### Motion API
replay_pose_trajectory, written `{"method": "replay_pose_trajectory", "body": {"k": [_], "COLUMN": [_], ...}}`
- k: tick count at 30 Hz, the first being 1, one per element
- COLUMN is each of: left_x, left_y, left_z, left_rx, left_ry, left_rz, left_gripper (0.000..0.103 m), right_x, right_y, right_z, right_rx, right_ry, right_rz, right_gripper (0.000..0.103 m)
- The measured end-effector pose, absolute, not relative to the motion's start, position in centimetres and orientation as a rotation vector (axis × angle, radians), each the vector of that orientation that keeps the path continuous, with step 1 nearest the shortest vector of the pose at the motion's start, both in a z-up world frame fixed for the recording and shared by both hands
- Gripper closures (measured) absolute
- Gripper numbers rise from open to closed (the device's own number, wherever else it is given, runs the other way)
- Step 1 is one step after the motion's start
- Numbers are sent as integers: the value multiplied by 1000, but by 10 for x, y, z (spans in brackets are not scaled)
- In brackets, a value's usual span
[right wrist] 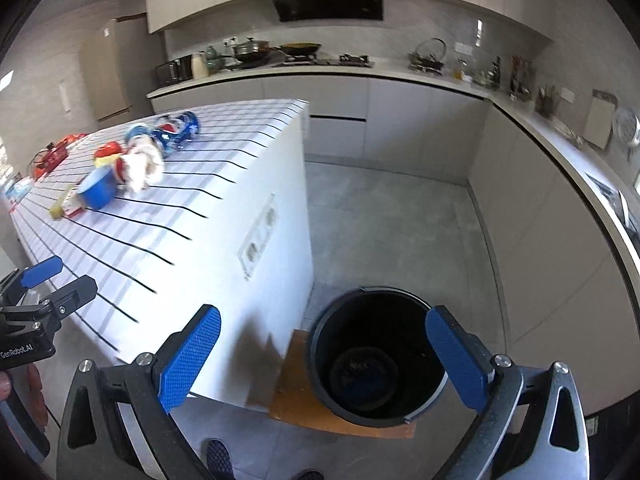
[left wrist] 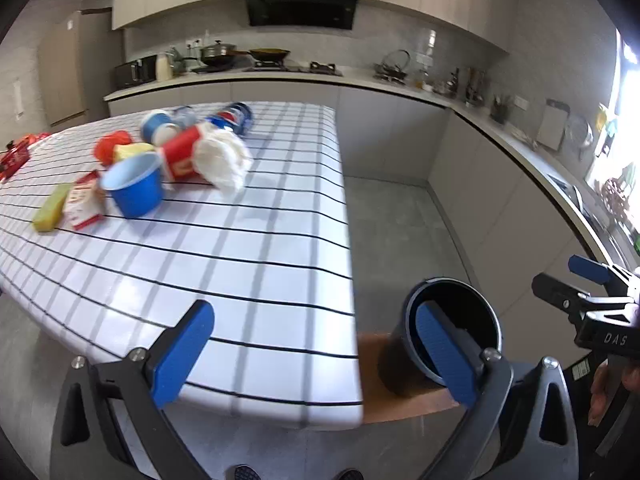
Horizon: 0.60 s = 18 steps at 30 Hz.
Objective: Collect trash
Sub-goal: 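Move both tools back from the bin toward the island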
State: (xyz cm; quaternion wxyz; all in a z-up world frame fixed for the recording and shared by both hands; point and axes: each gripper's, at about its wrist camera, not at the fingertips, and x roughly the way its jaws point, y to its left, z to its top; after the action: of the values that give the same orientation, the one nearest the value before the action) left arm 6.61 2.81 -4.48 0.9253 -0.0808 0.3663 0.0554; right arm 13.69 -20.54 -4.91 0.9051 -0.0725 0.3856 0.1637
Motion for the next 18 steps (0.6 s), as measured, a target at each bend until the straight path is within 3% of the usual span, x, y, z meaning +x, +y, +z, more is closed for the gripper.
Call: {"method": "replay_pose_trajectory", "body": {"k": [18], "left_x": [24], "left_y": [136], "left_z": [-32], "left_rx": [-246], "left_ry": [660], "left_rz": [256], "left_gripper": [1], "right_x": [119], "right_y": [-87], "right_z": [-20], "right_rx": [-189], "right_ry": [728], "right_rz": [502], "right_gripper": [0]}}
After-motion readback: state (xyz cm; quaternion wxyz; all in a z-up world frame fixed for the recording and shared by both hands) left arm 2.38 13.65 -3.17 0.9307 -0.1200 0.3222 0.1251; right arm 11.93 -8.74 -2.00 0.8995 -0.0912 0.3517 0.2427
